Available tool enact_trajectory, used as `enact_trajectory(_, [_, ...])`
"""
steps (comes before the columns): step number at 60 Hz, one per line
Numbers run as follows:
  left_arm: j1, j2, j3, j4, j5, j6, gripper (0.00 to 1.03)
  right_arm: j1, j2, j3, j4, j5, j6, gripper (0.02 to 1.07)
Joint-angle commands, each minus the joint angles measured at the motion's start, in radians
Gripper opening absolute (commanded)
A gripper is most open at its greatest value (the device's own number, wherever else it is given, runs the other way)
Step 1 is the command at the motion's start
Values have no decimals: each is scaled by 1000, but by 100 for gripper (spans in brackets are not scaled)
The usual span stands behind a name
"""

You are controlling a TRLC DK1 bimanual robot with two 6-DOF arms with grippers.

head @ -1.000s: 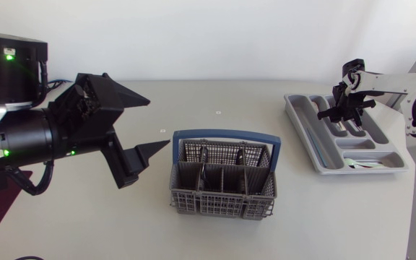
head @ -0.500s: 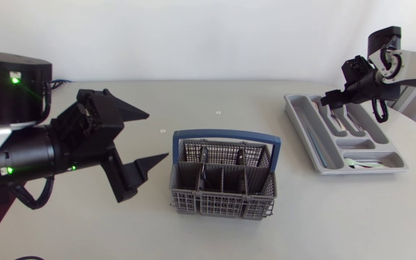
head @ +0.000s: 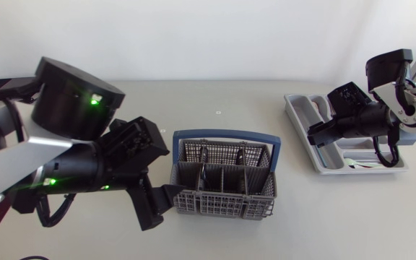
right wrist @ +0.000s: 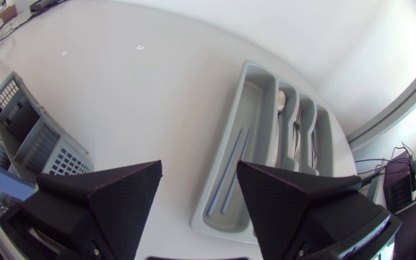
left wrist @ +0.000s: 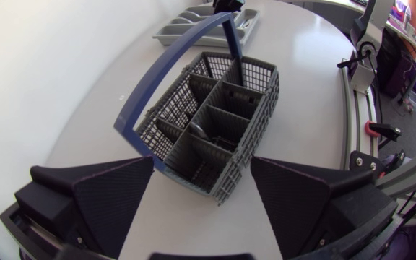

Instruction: Sort the cutlery from the basket into the organizer compartments.

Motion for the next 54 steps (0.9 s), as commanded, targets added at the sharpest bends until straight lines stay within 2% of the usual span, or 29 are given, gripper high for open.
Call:
enact_trajectory(1, [-39,51,77,-32,-23,-48,88,25,-47,-61,9,-16,-8,78])
enact_trajectory(8, [-45,106,74,-33,-42,-48,84,43,-85,-119,6,-64,-23,78])
enact_trajectory(17, [-50,167,14,-24,-80,-43,84,89,-134,-193,-2,-70,-52,78])
enact_trajectory(34, [-54,201,-47,51,-117,-40,84,217,-130,-222,-51,-79,-52,78])
enact_trajectory(44, [-11,226,-67,112,-121,-19,85,298,-90,-201,-56,-79,-20,78])
enact_trajectory(54, [73,247,-81,214,-121,41,85,345,-8,-141,-47,-75,15,78])
